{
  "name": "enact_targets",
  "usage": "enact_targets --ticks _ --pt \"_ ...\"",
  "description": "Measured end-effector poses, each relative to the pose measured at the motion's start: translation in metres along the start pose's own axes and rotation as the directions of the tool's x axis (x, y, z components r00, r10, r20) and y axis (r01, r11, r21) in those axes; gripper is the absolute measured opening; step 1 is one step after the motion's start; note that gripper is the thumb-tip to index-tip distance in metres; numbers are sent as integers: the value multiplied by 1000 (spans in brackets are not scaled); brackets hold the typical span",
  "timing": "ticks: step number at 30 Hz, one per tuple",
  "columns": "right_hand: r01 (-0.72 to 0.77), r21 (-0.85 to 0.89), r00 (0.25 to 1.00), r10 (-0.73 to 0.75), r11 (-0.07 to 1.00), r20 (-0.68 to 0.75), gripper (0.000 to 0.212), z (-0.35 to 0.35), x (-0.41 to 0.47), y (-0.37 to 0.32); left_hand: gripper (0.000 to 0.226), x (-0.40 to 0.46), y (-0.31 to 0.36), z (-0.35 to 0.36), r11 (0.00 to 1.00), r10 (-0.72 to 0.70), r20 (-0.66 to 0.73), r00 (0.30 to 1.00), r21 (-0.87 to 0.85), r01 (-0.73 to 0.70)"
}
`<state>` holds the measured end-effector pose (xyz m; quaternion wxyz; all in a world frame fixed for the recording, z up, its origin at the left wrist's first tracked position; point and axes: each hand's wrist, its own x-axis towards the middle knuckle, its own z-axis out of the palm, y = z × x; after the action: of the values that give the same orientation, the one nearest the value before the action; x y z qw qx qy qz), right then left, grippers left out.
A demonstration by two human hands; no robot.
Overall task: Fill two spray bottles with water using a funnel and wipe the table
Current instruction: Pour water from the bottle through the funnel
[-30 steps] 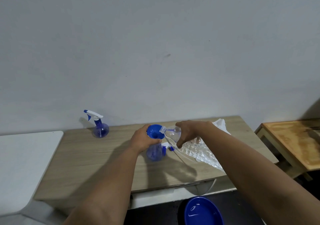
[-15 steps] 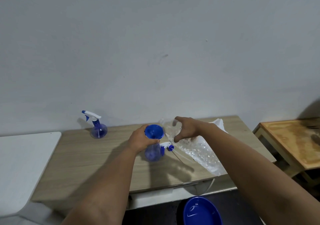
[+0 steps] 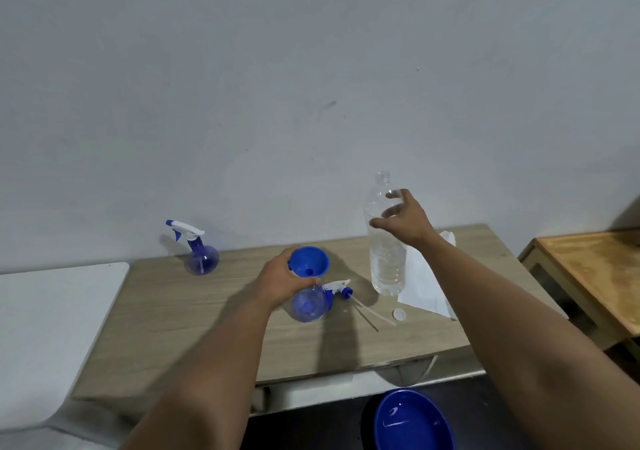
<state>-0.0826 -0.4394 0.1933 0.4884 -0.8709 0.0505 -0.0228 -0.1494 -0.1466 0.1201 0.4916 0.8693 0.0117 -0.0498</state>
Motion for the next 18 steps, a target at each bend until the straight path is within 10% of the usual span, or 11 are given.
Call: enact_targets --ticks 18 --pt "-71 213 988 98 975 -118 96 69 21 53 68 10 1 -1 1000 -10 19 1000 25 9"
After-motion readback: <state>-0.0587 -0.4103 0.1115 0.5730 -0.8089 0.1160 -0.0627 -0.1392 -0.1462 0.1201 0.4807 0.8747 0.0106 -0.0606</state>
